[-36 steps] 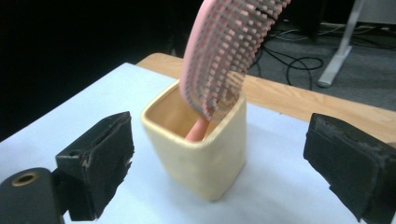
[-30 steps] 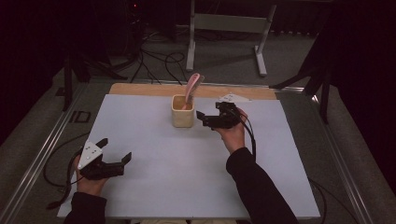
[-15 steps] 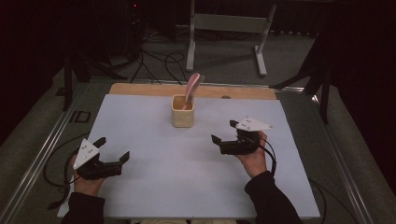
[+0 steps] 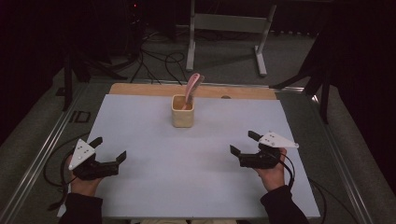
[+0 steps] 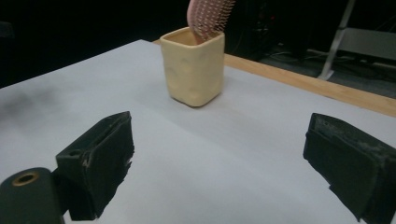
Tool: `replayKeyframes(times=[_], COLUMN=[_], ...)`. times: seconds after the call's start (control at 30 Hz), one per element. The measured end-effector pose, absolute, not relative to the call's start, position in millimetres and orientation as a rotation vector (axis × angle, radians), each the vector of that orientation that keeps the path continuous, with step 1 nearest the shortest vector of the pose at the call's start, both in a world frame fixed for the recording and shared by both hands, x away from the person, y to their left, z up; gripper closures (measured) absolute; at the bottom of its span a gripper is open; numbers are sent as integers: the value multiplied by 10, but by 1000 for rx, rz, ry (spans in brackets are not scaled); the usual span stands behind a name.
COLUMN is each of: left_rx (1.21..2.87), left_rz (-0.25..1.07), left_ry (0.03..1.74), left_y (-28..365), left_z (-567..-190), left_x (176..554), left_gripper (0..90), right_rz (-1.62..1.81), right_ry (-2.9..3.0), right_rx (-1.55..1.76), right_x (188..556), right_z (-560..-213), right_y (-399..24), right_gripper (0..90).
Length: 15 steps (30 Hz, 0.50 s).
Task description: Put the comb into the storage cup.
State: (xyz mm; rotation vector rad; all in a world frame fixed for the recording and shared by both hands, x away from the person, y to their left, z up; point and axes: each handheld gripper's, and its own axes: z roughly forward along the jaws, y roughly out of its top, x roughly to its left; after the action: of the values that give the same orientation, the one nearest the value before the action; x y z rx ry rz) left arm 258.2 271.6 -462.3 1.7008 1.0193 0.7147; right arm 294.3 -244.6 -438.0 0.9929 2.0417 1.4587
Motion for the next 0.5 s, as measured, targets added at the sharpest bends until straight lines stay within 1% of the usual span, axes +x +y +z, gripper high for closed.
replayKeyframes(times=[0.23,0.5], left_rx=[1688,1674], left_rz=[716,721], left_ry=[1014,1014], left_y=[2736,2751], left_z=[-4615,-4605], left_x=[2567,2555], left_gripper=[0,0], right_rz=[1439,1455], right_ry=[1994,1968], right_rx=[952,993], right_x=[2785,2707], right_z=[-4490,-4590], right_y=[-2566,-2701], right_gripper=[81,82])
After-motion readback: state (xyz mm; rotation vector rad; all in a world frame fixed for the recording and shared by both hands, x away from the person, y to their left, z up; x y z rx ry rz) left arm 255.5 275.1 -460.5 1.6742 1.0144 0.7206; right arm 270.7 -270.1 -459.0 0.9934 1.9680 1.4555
